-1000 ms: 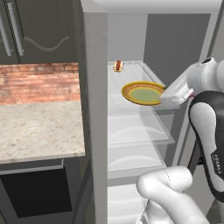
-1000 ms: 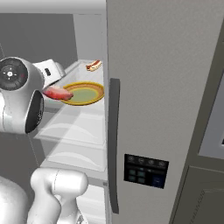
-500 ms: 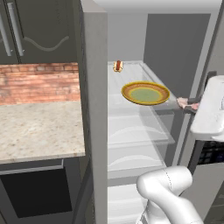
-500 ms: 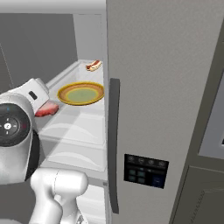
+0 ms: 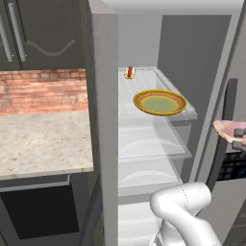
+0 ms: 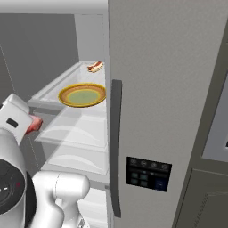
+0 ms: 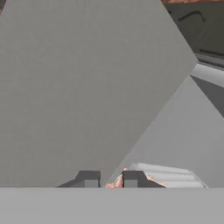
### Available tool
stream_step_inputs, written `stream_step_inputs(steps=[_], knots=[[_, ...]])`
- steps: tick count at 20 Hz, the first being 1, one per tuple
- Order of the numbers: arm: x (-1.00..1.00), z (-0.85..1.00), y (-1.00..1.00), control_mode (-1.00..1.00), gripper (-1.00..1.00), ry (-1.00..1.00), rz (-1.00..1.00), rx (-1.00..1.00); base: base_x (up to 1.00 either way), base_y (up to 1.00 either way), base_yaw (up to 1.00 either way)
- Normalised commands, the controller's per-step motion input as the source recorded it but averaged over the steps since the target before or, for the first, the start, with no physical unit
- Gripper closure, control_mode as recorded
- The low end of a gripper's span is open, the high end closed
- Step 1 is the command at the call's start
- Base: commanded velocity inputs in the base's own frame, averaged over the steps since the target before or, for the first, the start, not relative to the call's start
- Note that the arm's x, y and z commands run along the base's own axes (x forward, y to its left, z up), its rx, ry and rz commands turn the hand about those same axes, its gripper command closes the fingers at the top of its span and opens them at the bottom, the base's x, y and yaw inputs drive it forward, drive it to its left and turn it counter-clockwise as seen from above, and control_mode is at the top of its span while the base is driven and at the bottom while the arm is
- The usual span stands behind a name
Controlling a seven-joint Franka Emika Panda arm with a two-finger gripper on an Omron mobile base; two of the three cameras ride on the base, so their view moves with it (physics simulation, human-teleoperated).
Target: Retrieve the steak from the fridge and place it on the saucepan with marinade on the stove.
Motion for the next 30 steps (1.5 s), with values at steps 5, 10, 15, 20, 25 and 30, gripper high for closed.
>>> stream_step_inputs(steps=[5, 10, 15, 20, 25, 30], knots=[[-0.14, -0.13, 0.00, -1.00, 1.00, -0.05, 0.07, 0.00, 0.00, 0.00, 0.00], [0.00, -0.04, 0.00, -1.00, 1.00, -0.04, 0.03, 0.00, 0.00, 0.00, 0.00], [0.00, 0.00, 0.00, -1.00, 1.00, 0.00, 0.01, 0.00, 0.00, 0.00, 0.00], [0.00, 0.00, 0.00, 1.00, 1.00, 0.00, 0.00, 0.00, 0.00, 0.00, 0.00], [0.00, 0.00, 0.00, 1.00, 1.00, 0.00, 0.00, 0.00, -0.16, -0.01, 0.00], [0.00, 0.00, 0.00, 1.00, 1.00, 0.00, 0.00, 0.00, -0.52, -0.06, 0.00]])
